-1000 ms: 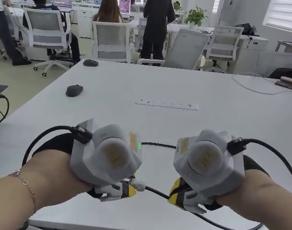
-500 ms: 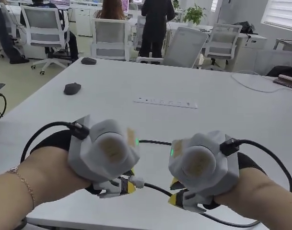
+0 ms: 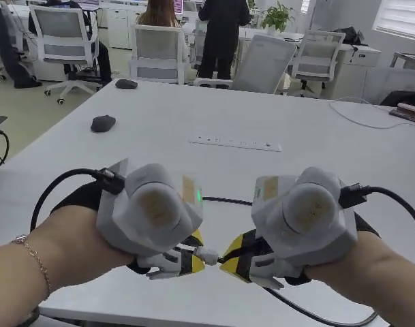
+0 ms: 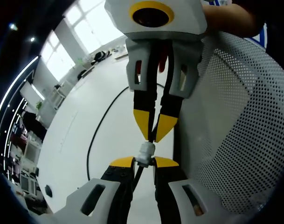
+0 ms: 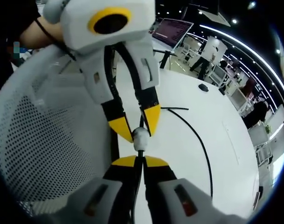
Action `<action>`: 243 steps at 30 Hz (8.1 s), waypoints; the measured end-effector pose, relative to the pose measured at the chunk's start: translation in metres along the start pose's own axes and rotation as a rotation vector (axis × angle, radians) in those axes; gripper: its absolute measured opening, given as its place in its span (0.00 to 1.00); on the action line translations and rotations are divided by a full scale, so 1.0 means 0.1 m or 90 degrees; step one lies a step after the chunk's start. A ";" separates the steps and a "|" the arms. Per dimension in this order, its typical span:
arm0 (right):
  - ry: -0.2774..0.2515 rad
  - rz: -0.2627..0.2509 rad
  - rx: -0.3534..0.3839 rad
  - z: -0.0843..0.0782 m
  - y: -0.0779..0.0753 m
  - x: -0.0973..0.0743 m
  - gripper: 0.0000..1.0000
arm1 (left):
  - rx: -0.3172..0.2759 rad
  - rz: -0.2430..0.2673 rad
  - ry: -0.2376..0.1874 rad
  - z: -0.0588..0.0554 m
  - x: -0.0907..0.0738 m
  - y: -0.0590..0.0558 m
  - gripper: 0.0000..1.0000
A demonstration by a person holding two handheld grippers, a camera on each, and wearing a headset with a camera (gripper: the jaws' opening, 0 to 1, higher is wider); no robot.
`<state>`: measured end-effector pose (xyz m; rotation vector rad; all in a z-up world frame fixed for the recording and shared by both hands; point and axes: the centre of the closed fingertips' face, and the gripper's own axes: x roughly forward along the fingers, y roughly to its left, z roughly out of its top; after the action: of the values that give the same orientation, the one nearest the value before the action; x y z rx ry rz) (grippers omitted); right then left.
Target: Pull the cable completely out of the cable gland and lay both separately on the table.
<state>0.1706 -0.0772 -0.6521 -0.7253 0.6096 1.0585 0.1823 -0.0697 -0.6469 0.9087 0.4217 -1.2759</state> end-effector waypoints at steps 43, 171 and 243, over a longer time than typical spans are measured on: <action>0.005 0.001 0.009 -0.02 -0.01 0.02 0.03 | 0.024 0.003 0.016 -0.03 0.01 0.00 0.17; 0.160 -0.055 0.004 -0.49 -0.18 0.00 0.03 | 0.030 0.041 -0.003 0.01 -0.07 0.13 0.17; 0.161 -0.094 0.060 -0.55 -0.33 -0.06 0.03 | 0.002 0.107 -0.022 0.04 -0.21 0.35 0.17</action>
<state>0.1933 -0.1330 -0.6738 -0.8147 0.8045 0.8024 0.2086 -0.0587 -0.6179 0.9039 0.3092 -1.1372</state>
